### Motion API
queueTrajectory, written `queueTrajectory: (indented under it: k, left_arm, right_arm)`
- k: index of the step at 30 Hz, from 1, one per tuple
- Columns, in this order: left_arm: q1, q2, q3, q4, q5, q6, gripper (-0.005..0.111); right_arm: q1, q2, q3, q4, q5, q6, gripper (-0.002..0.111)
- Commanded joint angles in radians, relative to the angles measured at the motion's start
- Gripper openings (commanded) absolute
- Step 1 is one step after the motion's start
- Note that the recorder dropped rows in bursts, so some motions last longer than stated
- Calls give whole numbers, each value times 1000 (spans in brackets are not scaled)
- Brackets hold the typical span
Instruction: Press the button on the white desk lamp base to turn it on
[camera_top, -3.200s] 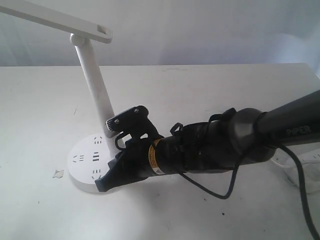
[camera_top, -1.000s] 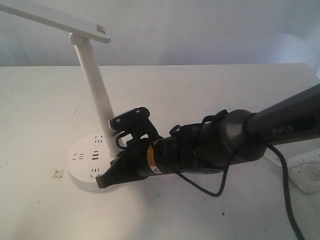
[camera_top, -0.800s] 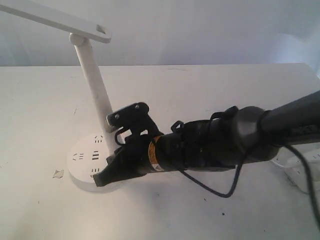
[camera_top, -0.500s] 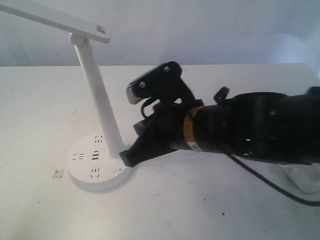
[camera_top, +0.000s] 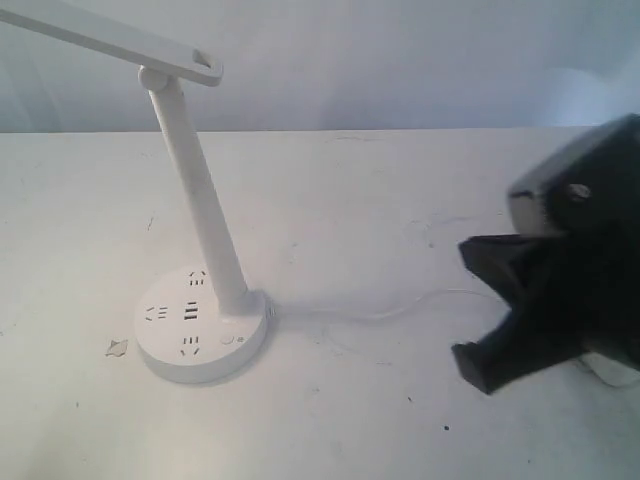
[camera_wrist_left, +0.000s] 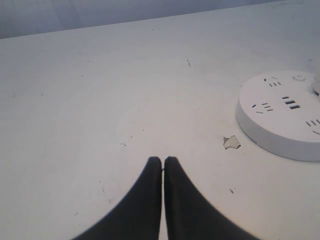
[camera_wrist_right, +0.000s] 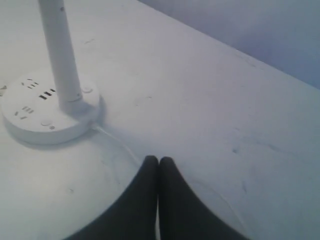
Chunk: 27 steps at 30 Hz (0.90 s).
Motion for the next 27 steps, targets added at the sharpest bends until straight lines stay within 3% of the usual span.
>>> queueTrajectory:
  k: [1,9,27]
  left_arm:
    - [0,-2,-3,-8,-3,-2,1]
    - [0,-2,-3,-8,-3,-2,1]
    - [0,-2,-3,-8,-3,-2,1]
  right_arm:
    - [-1,-206,81,-4,111,44,0]
    - [-1,-488,90,28,134,422,0]
    - [-7,-606,90,29,174,357,0]
